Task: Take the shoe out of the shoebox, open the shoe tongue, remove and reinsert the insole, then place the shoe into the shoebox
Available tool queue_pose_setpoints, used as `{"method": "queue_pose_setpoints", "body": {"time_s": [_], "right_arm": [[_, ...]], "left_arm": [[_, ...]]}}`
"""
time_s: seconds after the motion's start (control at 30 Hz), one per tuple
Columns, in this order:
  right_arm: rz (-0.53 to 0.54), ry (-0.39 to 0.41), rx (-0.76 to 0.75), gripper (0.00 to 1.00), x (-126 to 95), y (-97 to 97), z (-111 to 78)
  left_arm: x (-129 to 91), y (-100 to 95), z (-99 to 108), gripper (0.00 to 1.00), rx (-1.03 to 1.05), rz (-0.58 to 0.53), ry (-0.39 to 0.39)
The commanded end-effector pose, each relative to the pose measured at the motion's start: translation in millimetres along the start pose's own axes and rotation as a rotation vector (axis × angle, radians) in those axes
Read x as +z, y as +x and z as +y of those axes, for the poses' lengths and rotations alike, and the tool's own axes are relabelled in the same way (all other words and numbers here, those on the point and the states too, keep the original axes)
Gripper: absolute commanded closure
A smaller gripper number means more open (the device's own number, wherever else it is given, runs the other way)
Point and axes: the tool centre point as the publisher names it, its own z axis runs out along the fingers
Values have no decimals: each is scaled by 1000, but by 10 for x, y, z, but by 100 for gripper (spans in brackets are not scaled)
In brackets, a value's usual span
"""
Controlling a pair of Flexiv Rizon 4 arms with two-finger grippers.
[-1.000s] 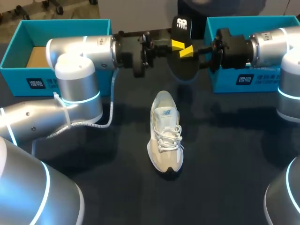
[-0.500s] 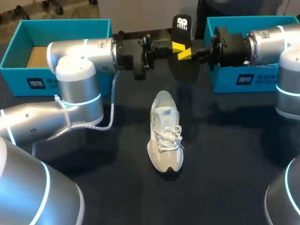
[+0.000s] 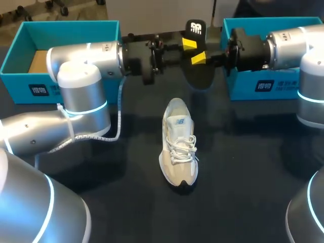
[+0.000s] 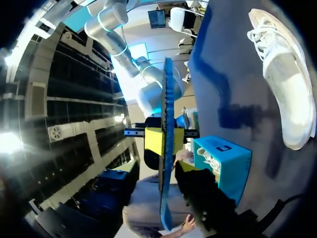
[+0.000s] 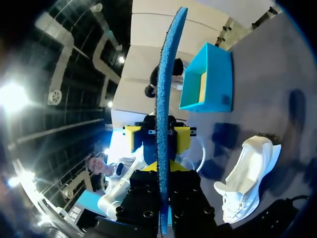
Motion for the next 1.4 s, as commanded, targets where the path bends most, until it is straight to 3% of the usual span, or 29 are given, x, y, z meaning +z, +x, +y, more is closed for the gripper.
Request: {"method": "queue_pose_setpoints", "body": {"time_s": [0.03, 0.2, 0.33, 0.43, 0.63, 0.67, 0.9, 1.4], "right_arm": [[-15, -47, -35, 100, -79, 21, -95], [-24, -93, -246, 100, -143, 52, -85], [-43, -89, -331, 100, -128, 58, -54], [-90, -55, -398, 100, -106, 77, -16], [-121, -41, -491, 100, -138, 53, -63], [-122, -41, -505, 100, -137, 49, -72], [-139, 19, -600, 100, -90, 31, -30], [-116, 32, -620, 100, -84, 34, -14]], "left_arm": [[-223, -98, -8, 0, -13, 67, 6], [-432, -155, -28, 0, -89, 202, 4], [-606, -168, -19, 0, -200, 203, -28], [-813, -107, -5, 0, -327, 251, -87], [-1144, 155, -126, 0, -647, 383, -102], [-1176, 183, -133, 0, -693, 389, -133], [-1301, 384, -235, 0, -866, 474, -165], [-1301, 384, -235, 0, -866, 474, -165]]}}
